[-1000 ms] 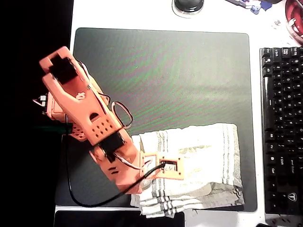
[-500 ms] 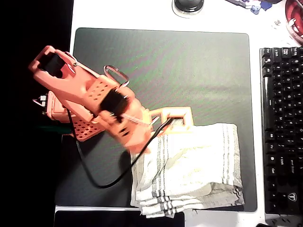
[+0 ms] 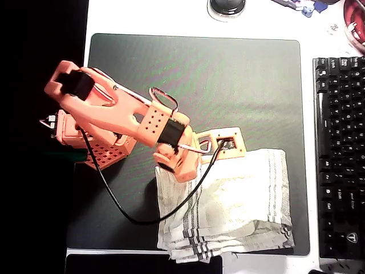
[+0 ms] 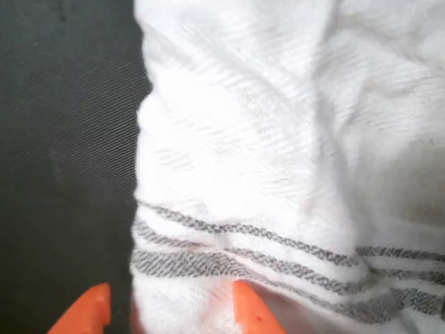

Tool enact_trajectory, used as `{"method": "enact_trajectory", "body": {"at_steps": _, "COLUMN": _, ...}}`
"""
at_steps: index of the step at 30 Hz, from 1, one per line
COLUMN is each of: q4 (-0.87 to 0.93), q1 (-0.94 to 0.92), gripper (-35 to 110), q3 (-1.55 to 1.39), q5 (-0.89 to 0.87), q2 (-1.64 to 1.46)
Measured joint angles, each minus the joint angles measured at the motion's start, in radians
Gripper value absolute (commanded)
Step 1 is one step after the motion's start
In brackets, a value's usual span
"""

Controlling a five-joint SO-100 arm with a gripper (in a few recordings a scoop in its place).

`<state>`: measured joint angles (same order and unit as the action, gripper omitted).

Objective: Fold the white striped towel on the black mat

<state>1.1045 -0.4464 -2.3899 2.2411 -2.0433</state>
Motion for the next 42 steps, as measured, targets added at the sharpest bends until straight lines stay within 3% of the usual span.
{"method": "enact_trajectory", "body": {"at_steps": 4, "q4": -0.135, "q1": -0.005, "gripper": 12, "q3": -0.101, "q5": 0.02, "q2": 0.058}}
{"method": "enact_trajectory", "body": {"at_steps": 9, "q4": -0.175, "q1": 0.008, "gripper": 0, "q3": -0.14, "q5": 0.012, "q2": 0.072}}
{"method": "enact_trajectory", "body": {"at_steps": 17, "q4": -0.15, "q1": 0.057, "gripper": 0, "q3": -0.164, "q5": -0.044, "q2": 0.026}}
{"method": "enact_trajectory", "body": {"at_steps": 26, "q4": -0.12, "q1": 0.258, "gripper": 0, "q3": -0.164, "q5": -0.216, "q2": -0.026}}
{"method": "enact_trajectory", "body": {"at_steps": 32, "q4": -0.084, "q1": 0.267, "gripper": 15, "q3": -0.138, "q5": -0.221, "q2": -0.043}}
{"method": "enact_trajectory", "body": {"at_steps": 42, "q4": 0.126, "q1": 0.193, "gripper": 13, "q3": 0.008, "q5": -0.19, "q2": -0.319}}
